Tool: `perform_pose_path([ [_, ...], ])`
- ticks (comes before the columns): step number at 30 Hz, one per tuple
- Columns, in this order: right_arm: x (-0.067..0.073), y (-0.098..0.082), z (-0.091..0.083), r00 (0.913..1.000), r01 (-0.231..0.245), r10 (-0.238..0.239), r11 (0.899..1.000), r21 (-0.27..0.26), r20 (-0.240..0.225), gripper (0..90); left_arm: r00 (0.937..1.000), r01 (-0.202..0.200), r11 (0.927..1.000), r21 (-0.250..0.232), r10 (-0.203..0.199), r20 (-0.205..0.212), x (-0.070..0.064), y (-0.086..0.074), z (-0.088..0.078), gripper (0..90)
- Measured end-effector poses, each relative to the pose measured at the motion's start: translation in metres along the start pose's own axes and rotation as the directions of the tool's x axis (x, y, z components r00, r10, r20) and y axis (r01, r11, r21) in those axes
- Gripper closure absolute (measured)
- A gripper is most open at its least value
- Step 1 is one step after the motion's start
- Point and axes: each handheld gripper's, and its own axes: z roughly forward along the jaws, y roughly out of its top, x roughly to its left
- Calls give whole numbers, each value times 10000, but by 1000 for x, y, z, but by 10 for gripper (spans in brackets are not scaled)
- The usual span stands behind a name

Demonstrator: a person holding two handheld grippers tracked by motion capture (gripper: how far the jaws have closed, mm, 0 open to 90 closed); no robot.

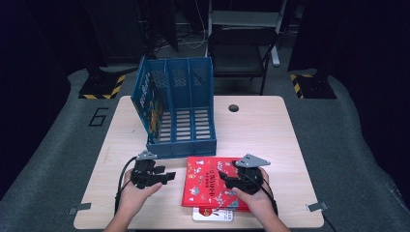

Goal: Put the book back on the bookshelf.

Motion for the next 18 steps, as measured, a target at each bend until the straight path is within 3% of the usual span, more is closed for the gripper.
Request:
perform_pose_path([
  [5, -7, -13, -15, 9991, -75, 63, 9996, 287, 421, 317, 9988, -258, 9993, 279, 246, 425, -9, -4, 12, 432],
  [8, -15, -22, -22, 9980, -343, 314, 9980, 524, 545, 304, 9986, -442, 9987, 271, 434, 319, -15, -6, 18, 429],
  [10, -19, -27, -24, 9974, -278, 233, 9974, 660, 679, 300, 9982, -590, 9980, 225, 587, 136, -19, -8, 22, 429],
  [13, -27, -33, -24, 9954, -598, 543, 9958, 694, 788, 295, 9971, -721, 9961, 517, 708, 263, -22, -10, 29, 418],
  [15, -30, -34, -21, 9946, -596, 530, 9956, 727, 896, 290, 9953, -952, 9934, 637, 939, 221, -24, -11, 33, 403],
  [18, -31, -38, -17, 9943, -610, 525, 9939, 915, 930, 291, 9949, -956, 9935, 612, 934, 381, -27, -12, 39, 390],
])
